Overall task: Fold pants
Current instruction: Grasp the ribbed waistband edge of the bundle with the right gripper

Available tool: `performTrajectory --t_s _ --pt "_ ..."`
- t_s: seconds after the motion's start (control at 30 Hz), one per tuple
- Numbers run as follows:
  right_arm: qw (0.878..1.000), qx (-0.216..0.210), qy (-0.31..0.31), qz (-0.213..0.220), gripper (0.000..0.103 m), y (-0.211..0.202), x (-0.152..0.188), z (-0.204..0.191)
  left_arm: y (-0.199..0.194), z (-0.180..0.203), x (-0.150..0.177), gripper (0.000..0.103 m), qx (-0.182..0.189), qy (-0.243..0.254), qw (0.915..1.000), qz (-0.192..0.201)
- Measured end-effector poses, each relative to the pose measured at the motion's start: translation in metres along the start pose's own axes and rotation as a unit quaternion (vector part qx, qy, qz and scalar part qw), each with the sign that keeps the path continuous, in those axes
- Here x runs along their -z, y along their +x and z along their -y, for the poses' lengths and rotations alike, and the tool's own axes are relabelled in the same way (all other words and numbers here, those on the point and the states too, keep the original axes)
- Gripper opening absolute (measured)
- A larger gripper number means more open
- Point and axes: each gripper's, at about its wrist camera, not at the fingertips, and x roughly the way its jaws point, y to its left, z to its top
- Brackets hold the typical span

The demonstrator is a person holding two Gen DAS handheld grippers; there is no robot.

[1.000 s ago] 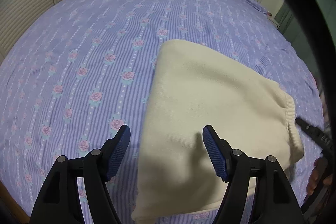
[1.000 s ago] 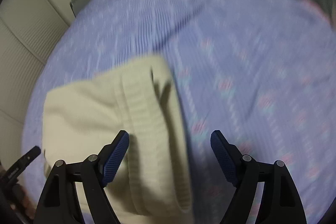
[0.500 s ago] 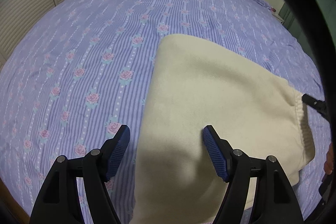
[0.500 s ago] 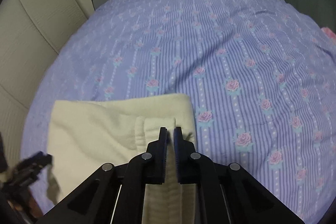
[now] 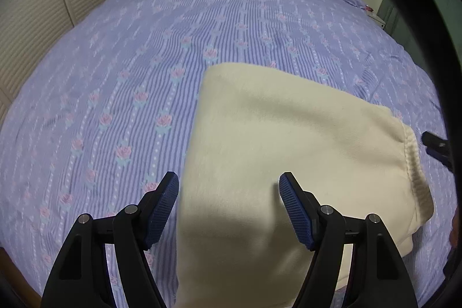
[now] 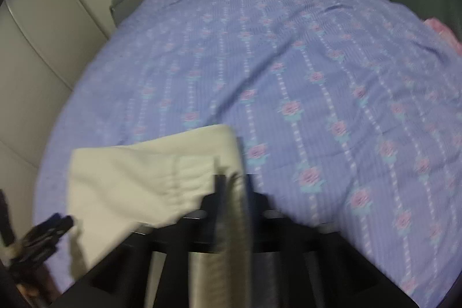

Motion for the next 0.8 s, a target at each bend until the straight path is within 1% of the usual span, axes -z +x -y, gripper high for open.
performTrajectory --t_s 0.03,0.07,0.1,0.17,0.23,0.3,0.43,0.53,0.67,0.7,0.77,0.8 --pt "1.000 -0.013 0.004 0.007 0.083 -0.003 0.004 -0.003 -0.001 0.000 0.000 0.072 0.000 0.001 1.0000 0.002" --pt "1.000 -0.020 -0.001 0.008 0.084 -0.004 0.010 -0.004 -0.002 -0.001 -0.001 0.073 -0.001 0.000 1.0000 0.004" --pt "1.000 -0.020 -0.006 -0.002 0.083 -0.001 0.014 -0.005 -0.003 -0.002 0.000 0.074 -0.003 -0.001 1.0000 0.005" --pt "0.999 -0.020 -0.005 -0.037 0.083 0.012 0.024 -0.003 -0.004 -0.005 0.000 0.074 -0.004 -0.006 1.0000 0.004" --pt "0.998 -0.033 0.017 -0.059 0.084 0.021 0.033 0.005 -0.004 -0.008 0.001 0.074 -0.005 -0.010 0.9999 0.002" --pt "0.996 -0.048 0.040 -0.066 0.084 0.025 0.041 0.015 -0.005 -0.006 0.002 0.075 -0.006 -0.006 1.0000 0.002" --pt "0.991 -0.070 0.073 -0.088 0.084 0.040 0.051 0.029 -0.003 0.005 0.004 0.075 -0.009 0.020 0.9998 0.002" --pt "0.984 -0.102 0.105 -0.100 0.083 0.049 0.055 0.040 -0.001 0.011 0.005 0.075 -0.009 0.030 0.9995 0.003" --pt "0.966 -0.151 0.168 -0.129 0.083 0.071 0.067 0.056 0.004 0.022 0.003 0.075 -0.007 0.055 0.9985 0.003" --pt "0.961 -0.163 0.180 -0.132 0.083 0.074 0.069 0.058 0.004 0.024 0.003 0.075 -0.005 0.061 0.9981 0.003" --pt "0.958 -0.171 0.186 -0.138 0.077 0.078 0.071 0.057 0.006 0.027 0.002 0.075 -0.002 0.069 0.9976 0.004" --pt "0.958 -0.170 0.184 -0.141 0.069 0.078 0.072 0.055 0.007 0.026 0.001 0.075 -0.002 0.069 0.9976 0.003"
